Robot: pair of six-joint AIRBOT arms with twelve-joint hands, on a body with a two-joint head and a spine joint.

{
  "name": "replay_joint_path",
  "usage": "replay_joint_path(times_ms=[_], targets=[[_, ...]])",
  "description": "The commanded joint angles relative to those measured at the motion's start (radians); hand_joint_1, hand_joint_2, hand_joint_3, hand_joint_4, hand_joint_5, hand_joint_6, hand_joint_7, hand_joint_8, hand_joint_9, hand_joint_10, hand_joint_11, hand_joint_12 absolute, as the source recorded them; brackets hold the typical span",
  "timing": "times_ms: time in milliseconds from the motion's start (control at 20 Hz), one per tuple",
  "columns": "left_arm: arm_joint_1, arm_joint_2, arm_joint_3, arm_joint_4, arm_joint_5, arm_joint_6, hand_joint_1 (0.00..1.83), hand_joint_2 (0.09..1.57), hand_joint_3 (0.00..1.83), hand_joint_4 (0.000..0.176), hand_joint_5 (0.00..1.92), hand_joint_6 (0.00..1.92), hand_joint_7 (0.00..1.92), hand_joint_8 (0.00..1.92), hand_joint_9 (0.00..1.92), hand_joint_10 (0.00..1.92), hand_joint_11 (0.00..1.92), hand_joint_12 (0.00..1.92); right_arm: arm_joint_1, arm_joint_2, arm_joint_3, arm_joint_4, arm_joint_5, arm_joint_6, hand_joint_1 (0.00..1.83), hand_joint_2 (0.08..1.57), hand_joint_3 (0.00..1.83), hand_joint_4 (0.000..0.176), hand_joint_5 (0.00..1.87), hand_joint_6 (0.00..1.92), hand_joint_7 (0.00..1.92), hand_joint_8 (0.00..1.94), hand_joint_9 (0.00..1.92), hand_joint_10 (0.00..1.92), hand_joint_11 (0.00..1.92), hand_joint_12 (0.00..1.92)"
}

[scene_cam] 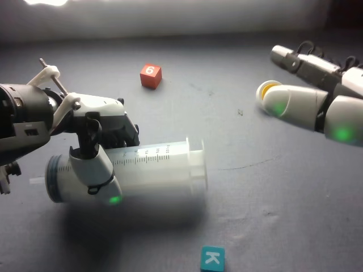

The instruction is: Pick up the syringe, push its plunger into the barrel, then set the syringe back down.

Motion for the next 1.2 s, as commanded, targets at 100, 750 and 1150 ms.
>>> replay_joint_path(times_ms=[100, 750, 1150], targets=[[0.006, -0.027, 0.038, 0.022, -0.062, -0.005, 1.35, 1.19, 0.0, 0.0, 0.74, 1.4, 0.88, 1.1, 0.78, 1.3, 0.54, 1.14, 0.002, 0.006, 0.0, -0.04, 0.092, 0.006, 0.0, 1.04, 0.0, 0.0, 0.0, 0.0, 0.0, 0.0, 0.0, 0.0, 0.0, 0.0], [-0.03, 0.005, 0.034, 0.02, -0.063, -0.005, 0.54, 0.99, 0.0, 0.0, 0.13, 0.0, 0.2, 0.0, 0.21, 0.0, 0.0, 0.76, 0.009, -0.002, 0.0, -0.042, 0.074, -0.014, 0.0, 1.04, 0.0, 0.0, 0.0, 0.0, 0.0, 0.0, 0.0, 0.0, 0.0, 0.0], [-0.109, 0.123, -0.011, 0.211, -0.369, -0.006, 0.26, 0.75, 0.0, 0.0, 0.0, 0.0, 0.0, 0.0, 0.0, 0.0, 0.0, 0.12, 0.021, 0.006, 0.005, -0.035, 0.067, 0.002, 0.0, 1.04, 0.0, 0.0, 0.0, 0.0, 0.0, 0.0, 0.0, 0.0, 0.0, 0.0]])
